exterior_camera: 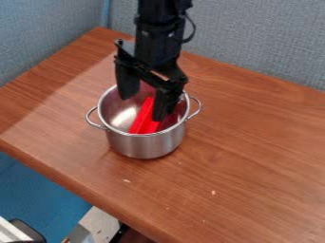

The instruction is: Move the red object from the metal pot to the table

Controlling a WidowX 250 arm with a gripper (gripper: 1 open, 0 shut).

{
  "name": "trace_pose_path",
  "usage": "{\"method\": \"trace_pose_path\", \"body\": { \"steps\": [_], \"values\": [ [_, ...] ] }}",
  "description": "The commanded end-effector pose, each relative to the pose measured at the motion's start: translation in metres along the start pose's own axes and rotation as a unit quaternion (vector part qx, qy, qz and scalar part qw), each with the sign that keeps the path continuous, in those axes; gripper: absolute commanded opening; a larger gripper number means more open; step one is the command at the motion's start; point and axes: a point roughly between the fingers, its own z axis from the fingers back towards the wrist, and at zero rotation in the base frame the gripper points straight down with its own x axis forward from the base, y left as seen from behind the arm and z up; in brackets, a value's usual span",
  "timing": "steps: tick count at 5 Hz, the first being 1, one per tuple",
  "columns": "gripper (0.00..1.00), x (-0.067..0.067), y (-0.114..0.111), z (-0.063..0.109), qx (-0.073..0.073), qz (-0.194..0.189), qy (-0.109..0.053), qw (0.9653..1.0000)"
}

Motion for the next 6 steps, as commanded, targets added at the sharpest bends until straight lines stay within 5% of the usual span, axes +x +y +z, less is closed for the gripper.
{"method": "trace_pose_path", "body": {
  "steps": [1, 3, 6],
  "values": [
    [1.00, -0.001, 0.003, 0.004, 0.030, -0.012, -0.045, 0.9984],
    [1.00, -0.001, 0.005, -0.007, 0.046, -0.007, -0.081, 0.9956],
    [1.00, 0.007, 0.013, -0.022, 0.062, 0.013, -0.094, 0.9936]
  ]
}}
